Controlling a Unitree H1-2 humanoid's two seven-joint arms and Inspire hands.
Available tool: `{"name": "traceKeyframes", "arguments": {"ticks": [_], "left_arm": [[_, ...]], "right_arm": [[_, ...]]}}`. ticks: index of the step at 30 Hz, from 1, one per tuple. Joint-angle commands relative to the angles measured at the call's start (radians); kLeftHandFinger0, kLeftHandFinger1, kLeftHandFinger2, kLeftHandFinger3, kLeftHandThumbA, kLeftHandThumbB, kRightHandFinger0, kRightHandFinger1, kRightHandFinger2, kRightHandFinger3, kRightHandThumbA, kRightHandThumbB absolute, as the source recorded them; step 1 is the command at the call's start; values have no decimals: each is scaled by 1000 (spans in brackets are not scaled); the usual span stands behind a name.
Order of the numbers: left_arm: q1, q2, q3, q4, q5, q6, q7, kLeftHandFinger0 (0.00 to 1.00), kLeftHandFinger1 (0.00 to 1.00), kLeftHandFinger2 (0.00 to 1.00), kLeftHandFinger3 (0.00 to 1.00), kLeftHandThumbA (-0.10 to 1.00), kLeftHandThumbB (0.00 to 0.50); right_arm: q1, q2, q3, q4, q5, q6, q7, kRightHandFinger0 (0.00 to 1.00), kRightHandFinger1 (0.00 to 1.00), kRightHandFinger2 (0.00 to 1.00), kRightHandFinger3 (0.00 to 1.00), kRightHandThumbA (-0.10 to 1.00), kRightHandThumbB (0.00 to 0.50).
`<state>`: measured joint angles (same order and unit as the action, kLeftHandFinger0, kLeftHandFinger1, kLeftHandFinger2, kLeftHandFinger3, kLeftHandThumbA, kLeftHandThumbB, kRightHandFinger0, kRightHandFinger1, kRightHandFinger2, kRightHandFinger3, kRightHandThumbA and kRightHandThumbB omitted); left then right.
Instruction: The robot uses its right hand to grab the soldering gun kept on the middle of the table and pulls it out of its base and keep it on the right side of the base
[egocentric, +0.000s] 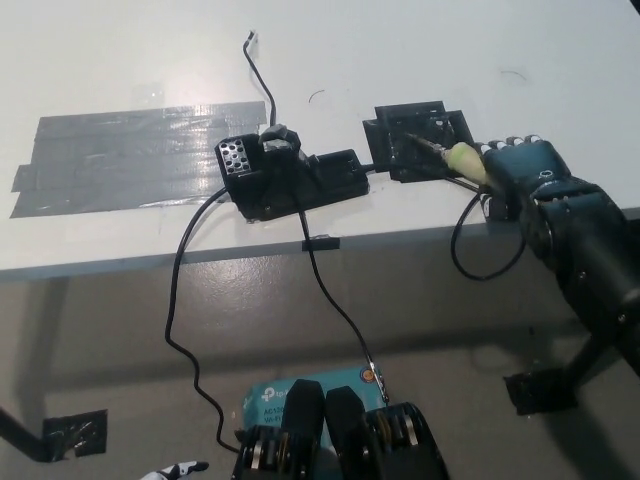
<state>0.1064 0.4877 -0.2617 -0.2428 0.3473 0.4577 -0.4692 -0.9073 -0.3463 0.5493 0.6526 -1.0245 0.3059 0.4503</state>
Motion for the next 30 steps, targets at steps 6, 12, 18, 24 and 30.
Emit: {"name": "traceKeyframes", "arguments": {"ticks": [6, 12, 18, 24, 30], "left_arm": [[10, 23, 9, -27, 5, 12, -10, 715, 796, 828, 922, 624, 223], [20, 27, 9, -28, 12, 12, -5, 697, 774, 798, 945, 632, 221], [30, 22, 15, -29, 19, 12, -10, 715, 794, 835, 990, 618, 219], [33, 26, 9, -29, 19, 12, -7, 687, 759, 793, 954, 634, 225], [19, 9, 20, -18, 11, 12, -10, 700, 796, 829, 967, 606, 221]], "right_arm": [[-83, -29, -47, -66, 73, 104, 199, 1000, 1000, 1000, 1000, 988, 500], [-136, -68, -49, -144, 83, 69, 244, 1000, 1000, 1000, 1000, 866, 500], [-133, -106, -140, -253, 155, 79, 265, 1000, 1000, 1000, 1000, 877, 500], [-44, -171, -300, -492, 290, 95, 269, 1000, 1000, 1000, 1000, 865, 500], [215, -171, -547, -984, 454, 131, 228, 1000, 1000, 1000, 1000, 770, 500]]}}
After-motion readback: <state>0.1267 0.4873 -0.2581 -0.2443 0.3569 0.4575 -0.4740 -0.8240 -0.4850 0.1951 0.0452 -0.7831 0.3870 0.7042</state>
